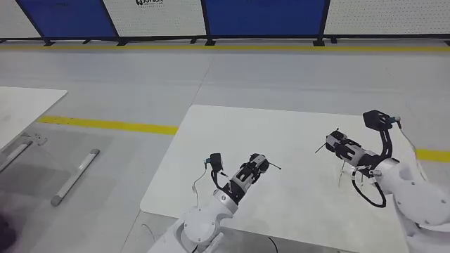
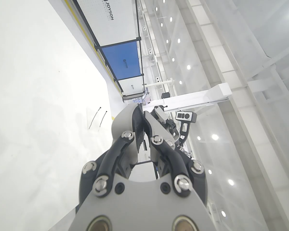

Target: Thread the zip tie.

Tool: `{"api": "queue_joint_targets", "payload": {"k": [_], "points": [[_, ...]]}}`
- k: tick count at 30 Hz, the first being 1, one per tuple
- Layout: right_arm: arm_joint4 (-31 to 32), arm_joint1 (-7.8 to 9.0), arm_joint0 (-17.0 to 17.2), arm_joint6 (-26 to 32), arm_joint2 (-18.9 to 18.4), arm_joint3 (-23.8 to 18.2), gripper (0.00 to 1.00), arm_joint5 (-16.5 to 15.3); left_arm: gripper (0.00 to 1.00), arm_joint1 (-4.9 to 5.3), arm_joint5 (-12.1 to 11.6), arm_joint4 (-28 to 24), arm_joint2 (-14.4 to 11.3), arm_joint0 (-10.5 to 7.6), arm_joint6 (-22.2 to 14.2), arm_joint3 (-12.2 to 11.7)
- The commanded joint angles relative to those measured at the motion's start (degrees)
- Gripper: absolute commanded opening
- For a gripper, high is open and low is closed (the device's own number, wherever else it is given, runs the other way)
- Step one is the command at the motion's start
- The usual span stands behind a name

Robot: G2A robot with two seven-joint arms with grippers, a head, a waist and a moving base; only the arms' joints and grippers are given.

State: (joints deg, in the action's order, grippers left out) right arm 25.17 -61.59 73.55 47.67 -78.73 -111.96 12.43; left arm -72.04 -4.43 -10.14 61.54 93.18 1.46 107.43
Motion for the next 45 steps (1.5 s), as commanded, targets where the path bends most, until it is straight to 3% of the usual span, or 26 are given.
{"api": "queue_joint_targets", "payload": {"k": [1,15,20,24,26,37,41,45], "points": [[0.00,0.00,0.00,0.00,0.00,0.00,0.00,0.00,0.00,0.00,0.00,0.00,0.00,0.00,0.00,0.00],[0.00,0.00,0.00,0.00,0.00,0.00,0.00,0.00,0.00,0.00,-0.01,0.12,0.01,-0.06,0.10,-0.02],[-2.32,-0.89,3.36,-11.70,1.84,0.08,0.00,1.34,0.00,-0.42,-1.15,4.95,-1.04,-0.86,6.06,-0.82],[-3.50,-1.71,5.72,-20.12,5.03,0.21,0.00,-0.35,0.00,-1.01,-1.76,9.95,-3.34,-1.85,11.05,-3.35],[-3.79,-1.78,5.87,-20.48,5.31,0.45,0.00,-0.74,0.00,-1.25,-1.83,10.56,-4.09,-2.38,12.17,-4.42],[-3.62,-1.79,5.89,-20.87,5.26,0.42,0.00,-0.87,0.00,-1.26,-1.80,10.51,-4.06,-2.43,12.24,-4.43],[-3.06,-2.41,7.25,-27.96,7.32,0.30,0.00,-2.48,0.00,-1.93,-1.23,10.16,-4.73,-3.89,16.24,-5.27],[-0.78,-3.04,7.90,-32.86,10.42,0.58,0.00,-3.94,0.00,-3.13,-1.41,9.86,-7.71,-6.06,20.51,-6.76]]}}
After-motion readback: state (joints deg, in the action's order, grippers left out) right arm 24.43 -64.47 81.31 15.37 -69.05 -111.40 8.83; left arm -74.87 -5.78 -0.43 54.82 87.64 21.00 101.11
